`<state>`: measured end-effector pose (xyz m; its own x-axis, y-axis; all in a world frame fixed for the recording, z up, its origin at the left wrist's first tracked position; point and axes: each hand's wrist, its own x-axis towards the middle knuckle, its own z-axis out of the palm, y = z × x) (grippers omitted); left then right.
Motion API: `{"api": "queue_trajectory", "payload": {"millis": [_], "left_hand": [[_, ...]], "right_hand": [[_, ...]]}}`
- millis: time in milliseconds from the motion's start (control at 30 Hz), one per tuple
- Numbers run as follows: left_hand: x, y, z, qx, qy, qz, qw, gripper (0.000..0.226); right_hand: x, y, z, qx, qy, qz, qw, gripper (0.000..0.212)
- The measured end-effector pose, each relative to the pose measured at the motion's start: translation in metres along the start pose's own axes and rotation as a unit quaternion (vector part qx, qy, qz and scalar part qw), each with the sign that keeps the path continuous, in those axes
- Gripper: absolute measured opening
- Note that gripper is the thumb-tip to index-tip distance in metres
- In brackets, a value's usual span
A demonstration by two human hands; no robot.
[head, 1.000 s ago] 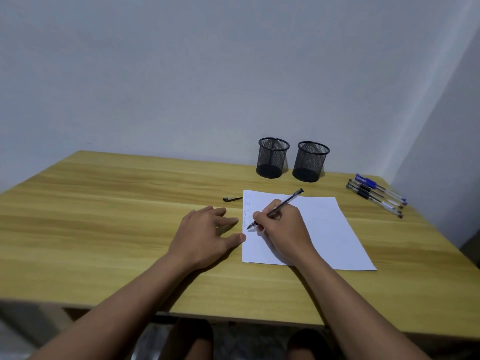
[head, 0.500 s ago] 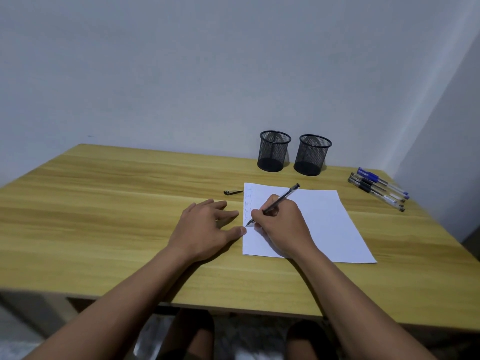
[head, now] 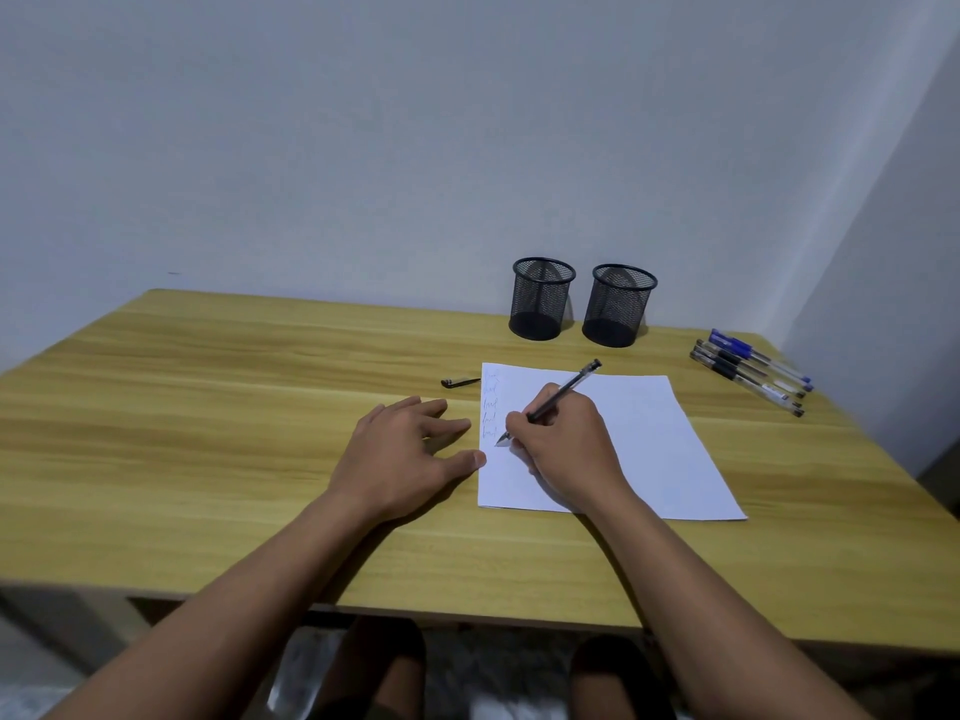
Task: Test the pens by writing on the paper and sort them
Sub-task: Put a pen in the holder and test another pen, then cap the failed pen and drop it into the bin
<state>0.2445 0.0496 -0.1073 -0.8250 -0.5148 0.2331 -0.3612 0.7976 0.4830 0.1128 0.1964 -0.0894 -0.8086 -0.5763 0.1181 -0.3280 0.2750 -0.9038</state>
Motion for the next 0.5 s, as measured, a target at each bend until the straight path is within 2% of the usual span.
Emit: {"api": "queue_trajectory", "payload": {"millis": [233,500], "left_hand": [[-0.0009,-0.0002,-0.0005,0.000,-0.002,-0.001,1.000,0.066],[-0.0026,0.0043,-0.0016,-0.005,0.010,-0.002,1.000,0.057]], "right_hand": [[-0.0016,-0.0020,-0.0017,-0.005,0.005,0.006,1.000,0.014],[-0.0026,-0.0029,-0.0035,0.003,0.008,0.013,1.000,0.018]]}}
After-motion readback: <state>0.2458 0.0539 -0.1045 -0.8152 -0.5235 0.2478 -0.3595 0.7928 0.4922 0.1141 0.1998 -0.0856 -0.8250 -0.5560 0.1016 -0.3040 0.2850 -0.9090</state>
